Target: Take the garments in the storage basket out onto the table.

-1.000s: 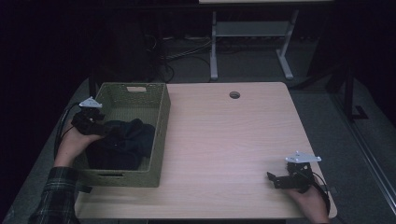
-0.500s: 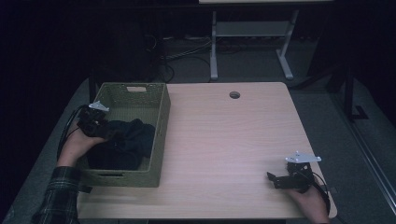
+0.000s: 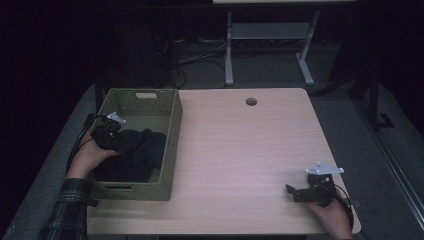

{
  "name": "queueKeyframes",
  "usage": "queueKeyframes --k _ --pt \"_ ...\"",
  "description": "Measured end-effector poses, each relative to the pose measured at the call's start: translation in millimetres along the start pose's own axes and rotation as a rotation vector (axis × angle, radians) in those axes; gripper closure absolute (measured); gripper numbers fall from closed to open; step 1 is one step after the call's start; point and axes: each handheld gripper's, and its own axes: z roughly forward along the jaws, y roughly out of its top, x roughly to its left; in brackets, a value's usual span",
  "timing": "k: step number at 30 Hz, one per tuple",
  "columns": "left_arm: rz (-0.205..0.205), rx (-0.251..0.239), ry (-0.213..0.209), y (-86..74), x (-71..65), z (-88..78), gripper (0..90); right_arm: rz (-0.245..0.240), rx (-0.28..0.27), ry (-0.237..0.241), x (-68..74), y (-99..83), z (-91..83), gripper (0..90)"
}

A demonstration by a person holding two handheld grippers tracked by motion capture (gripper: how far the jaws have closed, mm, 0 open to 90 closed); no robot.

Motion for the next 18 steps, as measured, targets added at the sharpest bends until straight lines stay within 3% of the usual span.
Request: queueKeyframes --k 8,14,18 --pt "-0.04 0.007 -0.039 -3.7 -0.2 7.9 17.0 0.0 0.0 0.0 0.0 0.0 0.0 2.0" --pt "-0.034 0.026 -0.08 -4.2 0.0 10.1 33.9 0.0 0.0 0.0 0.0 0.0 0.0 2.0" --pt "-0.018 0.041 -0.085 -4.7 -1.0 10.0 54.1 0.0 0.0 0.0 0.0 0.0 0.0 2.0"
